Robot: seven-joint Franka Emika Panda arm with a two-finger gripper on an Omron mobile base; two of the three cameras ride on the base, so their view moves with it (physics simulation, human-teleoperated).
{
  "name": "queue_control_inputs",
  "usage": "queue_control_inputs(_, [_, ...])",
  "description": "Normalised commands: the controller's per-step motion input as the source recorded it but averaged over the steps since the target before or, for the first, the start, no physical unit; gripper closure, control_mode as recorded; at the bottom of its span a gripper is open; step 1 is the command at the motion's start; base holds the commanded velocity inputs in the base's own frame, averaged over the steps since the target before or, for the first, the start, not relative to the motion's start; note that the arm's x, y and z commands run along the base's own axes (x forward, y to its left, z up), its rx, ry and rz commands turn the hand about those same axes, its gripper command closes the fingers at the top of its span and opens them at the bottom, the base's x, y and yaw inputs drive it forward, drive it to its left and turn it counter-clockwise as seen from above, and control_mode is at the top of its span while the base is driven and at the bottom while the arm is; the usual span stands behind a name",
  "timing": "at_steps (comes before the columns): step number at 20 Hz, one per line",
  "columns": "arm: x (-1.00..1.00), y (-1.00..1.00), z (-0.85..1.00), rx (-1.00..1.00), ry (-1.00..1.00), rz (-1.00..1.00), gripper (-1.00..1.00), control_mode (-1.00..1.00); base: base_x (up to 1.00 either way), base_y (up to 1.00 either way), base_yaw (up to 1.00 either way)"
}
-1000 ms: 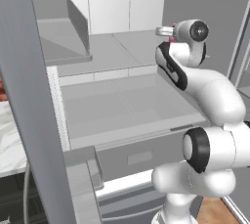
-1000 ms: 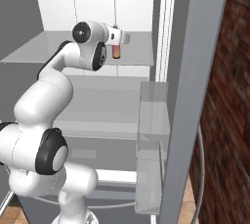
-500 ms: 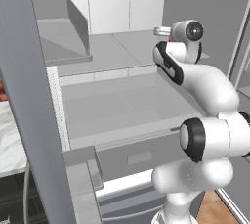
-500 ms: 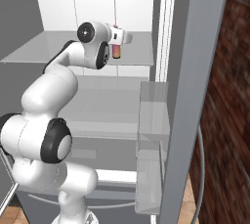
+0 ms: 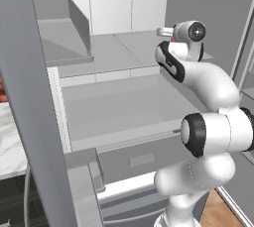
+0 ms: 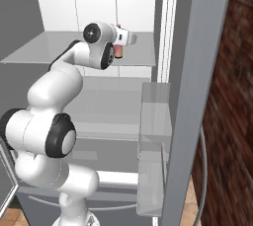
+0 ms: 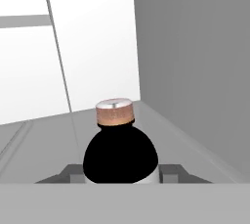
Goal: Open the fridge, grab two sodas, and place both sodas inside the bowl with ice on the dining counter.
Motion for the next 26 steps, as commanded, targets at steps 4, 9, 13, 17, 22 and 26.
queue_control_inputs(4, [0.0,0.0,-0.02,0.0,0.0,0.0,1.0,-1.0,0.0,0.0,0.0])
queue_control_inputs(9, [-0.41,0.01,0.0,0.01,-0.1,0.0,1.0,-1.0,0.0,0.0,0.0])
queue_control_inputs(13, [-0.74,0.24,0.04,0.0,-0.08,0.01,1.0,-1.0,0.0,0.0,0.0])
queue_control_inputs(17, [-0.87,0.36,0.03,0.0,-0.02,0.06,1.0,-1.0,0.0,0.0,0.0])
queue_control_inputs(22, [-0.97,0.38,0.05,0.01,0.01,0.08,1.0,-1.0,0.0,0.0,0.0])
queue_control_inputs(26, [-0.87,0.41,0.32,0.01,0.13,0.05,1.0,-1.0,0.0,0.0,0.0])
